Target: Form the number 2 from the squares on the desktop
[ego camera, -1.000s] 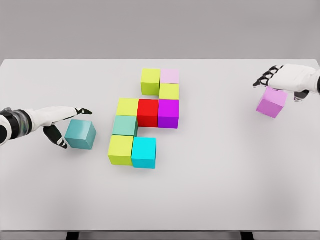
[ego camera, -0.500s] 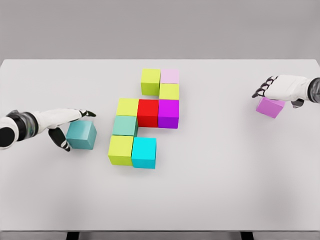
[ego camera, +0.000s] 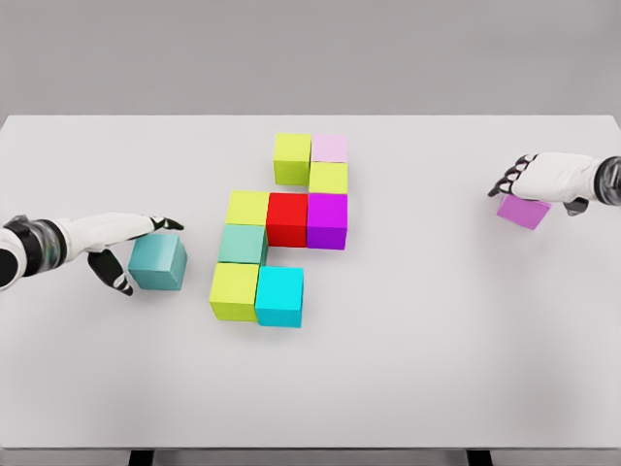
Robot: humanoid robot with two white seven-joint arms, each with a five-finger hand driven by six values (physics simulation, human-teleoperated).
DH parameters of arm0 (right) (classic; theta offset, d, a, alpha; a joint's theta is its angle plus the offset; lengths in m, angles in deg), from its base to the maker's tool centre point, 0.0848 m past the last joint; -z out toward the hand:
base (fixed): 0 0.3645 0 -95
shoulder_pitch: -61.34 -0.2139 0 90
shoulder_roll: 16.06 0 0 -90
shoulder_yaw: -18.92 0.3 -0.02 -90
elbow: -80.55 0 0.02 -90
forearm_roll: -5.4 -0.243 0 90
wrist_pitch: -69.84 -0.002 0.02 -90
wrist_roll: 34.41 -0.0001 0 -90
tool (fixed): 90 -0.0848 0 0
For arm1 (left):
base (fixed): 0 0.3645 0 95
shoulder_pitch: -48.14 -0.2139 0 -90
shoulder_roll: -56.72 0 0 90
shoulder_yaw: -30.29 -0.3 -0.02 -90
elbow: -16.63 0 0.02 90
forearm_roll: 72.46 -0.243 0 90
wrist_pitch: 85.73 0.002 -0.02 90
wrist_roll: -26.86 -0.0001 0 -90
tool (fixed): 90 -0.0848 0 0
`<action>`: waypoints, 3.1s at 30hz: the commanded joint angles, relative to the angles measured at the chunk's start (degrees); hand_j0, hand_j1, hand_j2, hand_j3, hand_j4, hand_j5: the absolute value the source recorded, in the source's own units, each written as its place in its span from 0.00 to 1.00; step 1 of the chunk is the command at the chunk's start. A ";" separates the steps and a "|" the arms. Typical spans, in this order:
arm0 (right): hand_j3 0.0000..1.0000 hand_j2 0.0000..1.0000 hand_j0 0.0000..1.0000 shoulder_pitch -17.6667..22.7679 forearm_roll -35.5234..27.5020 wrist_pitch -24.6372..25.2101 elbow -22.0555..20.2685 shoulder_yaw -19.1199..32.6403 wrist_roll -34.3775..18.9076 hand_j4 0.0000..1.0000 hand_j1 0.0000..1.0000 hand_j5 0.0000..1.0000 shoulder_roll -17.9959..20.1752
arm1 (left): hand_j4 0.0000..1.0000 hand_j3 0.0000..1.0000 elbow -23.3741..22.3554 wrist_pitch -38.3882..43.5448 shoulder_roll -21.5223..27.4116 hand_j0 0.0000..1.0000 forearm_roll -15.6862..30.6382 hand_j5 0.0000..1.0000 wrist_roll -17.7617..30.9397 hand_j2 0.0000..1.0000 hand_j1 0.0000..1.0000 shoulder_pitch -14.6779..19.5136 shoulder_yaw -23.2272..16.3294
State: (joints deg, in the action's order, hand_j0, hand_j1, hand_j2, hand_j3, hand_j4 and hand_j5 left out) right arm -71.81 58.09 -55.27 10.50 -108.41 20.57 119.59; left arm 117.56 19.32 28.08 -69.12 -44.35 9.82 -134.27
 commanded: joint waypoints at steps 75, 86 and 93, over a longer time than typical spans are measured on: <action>0.62 0.62 0.62 13.54 -19.37 0.11 -30.67 0.68 0.02 0.62 0.62 0.62 -1.53 | 0.56 0.56 -28.95 -3.09 -22.33 0.56 -0.61 0.56 -0.51 0.56 0.56 8.53 7.23; 0.64 0.64 0.64 10.20 -20.87 0.11 -30.85 -1.52 0.02 0.64 0.64 0.64 -4.34 | 0.56 0.56 -37.13 -3.00 -33.32 0.56 -9.66 0.56 -2.79 0.56 0.56 7.82 11.98; 0.64 0.64 0.64 7.82 -22.89 0.11 -30.94 -7.05 0.02 0.64 0.64 0.64 -5.48 | 0.56 0.56 -37.22 -3.00 -33.85 0.56 -10.10 0.56 -4.46 0.56 0.56 7.82 12.16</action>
State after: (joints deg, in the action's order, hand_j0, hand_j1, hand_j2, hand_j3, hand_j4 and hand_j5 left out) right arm -64.16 35.79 -55.30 -20.42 -113.48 20.56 114.62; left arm 80.41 16.36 -5.53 -78.87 -48.21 17.55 -122.26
